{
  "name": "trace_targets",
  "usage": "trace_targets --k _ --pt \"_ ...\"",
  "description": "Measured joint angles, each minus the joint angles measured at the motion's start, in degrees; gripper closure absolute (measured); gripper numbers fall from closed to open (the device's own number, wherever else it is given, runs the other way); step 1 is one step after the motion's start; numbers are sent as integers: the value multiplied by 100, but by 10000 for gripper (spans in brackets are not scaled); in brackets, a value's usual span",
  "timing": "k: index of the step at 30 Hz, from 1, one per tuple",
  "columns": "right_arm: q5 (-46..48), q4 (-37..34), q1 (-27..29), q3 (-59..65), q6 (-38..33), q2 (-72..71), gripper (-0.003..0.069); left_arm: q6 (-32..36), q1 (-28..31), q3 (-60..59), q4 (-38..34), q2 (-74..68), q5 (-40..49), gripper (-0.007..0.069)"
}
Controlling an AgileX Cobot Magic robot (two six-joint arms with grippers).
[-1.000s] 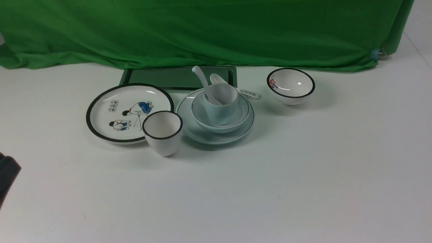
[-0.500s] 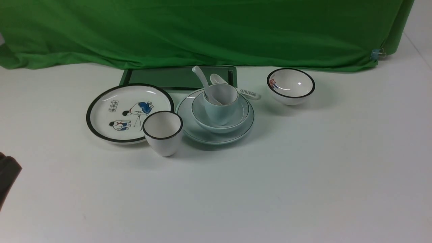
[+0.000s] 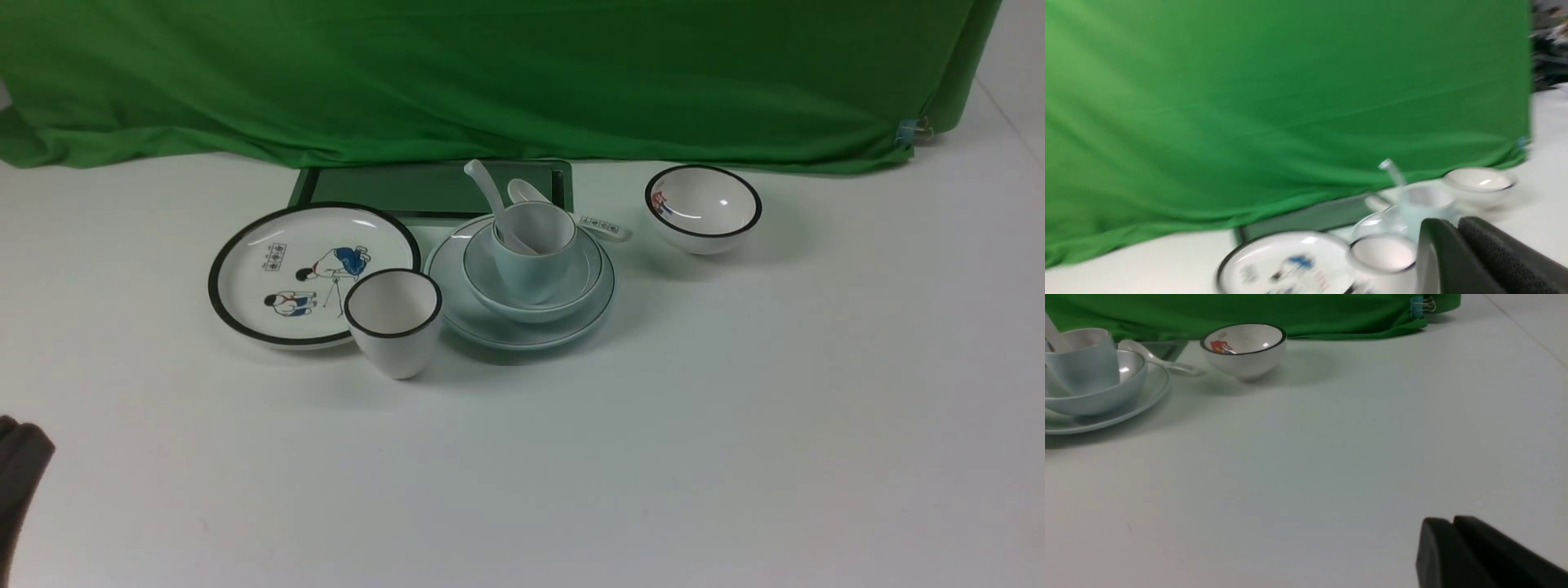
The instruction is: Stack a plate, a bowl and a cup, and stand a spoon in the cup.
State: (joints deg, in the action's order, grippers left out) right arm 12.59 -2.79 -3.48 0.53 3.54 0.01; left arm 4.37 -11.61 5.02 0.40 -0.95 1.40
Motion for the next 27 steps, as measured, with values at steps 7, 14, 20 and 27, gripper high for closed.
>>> trace_targets --k 7,14,20,27 --pt "0 0 6 0 0 -5 586 -358 863 -530 -352 84 1051 633" --pt "0 0 6 0 -5 -5 566 -258 905 -542 -449 84 1329 633" --pt "0 0 6 0 -5 -5 550 -235 905 -542 -431 84 1282 633" --pt "0 0 6 0 -5 -5 535 -235 905 -542 -431 84 1282 633"
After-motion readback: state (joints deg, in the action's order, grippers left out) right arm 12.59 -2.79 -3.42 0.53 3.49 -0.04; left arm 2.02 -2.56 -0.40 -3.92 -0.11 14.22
